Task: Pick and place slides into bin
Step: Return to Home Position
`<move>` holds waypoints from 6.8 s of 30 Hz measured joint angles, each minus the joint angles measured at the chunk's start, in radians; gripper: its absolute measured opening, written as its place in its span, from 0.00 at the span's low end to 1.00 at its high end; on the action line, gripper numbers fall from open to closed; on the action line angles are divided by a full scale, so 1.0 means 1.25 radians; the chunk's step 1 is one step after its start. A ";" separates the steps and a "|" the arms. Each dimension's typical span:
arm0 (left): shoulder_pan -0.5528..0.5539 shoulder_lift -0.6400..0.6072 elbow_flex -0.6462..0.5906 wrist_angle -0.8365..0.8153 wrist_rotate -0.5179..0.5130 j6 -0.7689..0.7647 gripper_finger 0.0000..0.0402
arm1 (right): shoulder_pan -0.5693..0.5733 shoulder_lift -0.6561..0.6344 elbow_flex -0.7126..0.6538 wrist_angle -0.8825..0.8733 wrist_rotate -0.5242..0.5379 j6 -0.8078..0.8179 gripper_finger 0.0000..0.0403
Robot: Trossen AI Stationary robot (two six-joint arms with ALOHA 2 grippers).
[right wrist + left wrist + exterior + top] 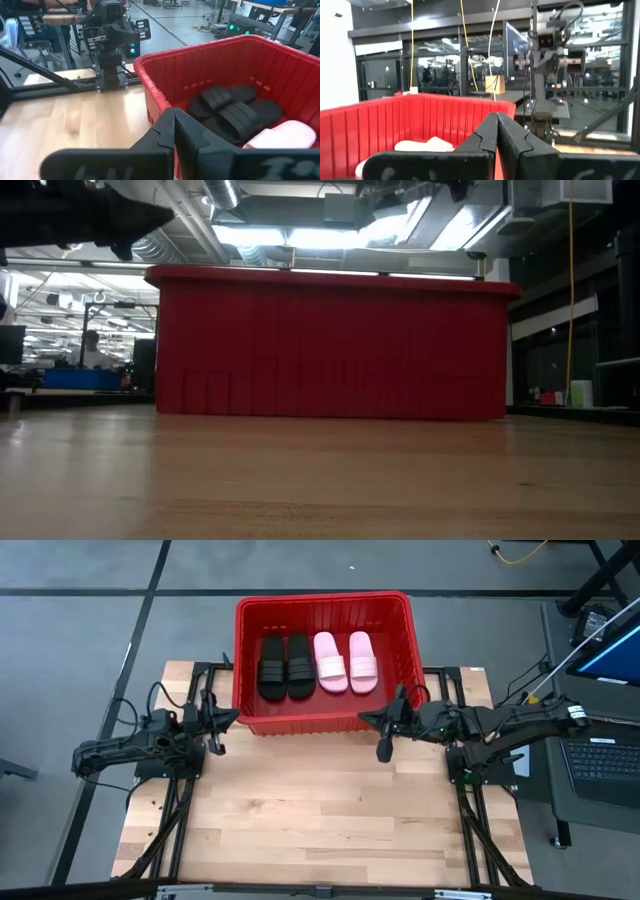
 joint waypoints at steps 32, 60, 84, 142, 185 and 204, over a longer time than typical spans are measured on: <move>0.000 0.000 -0.042 -0.048 0.113 -0.044 0.00 | 0.098 -0.001 -0.144 0.213 0.020 0.028 0.02; 0.000 0.001 -0.042 -0.060 0.036 -0.026 0.00 | 0.140 -0.128 -0.196 0.166 0.043 -0.013 0.02; 0.000 0.001 -0.042 -0.090 0.012 0.008 0.01 | 0.215 -0.509 -0.560 0.298 0.042 -0.038 0.04; 0.000 0.001 -0.043 -0.090 0.012 0.008 0.02 | 0.005 -0.880 -0.651 0.086 -0.324 -0.169 0.08; 0.000 0.001 -0.043 -0.090 0.012 0.008 0.01 | 0.004 -0.878 -0.773 0.250 -0.323 -0.077 0.08; 0.000 0.001 -0.043 -0.090 0.012 0.008 0.01 | 0.004 -0.878 -0.772 0.250 -0.323 -0.077 0.08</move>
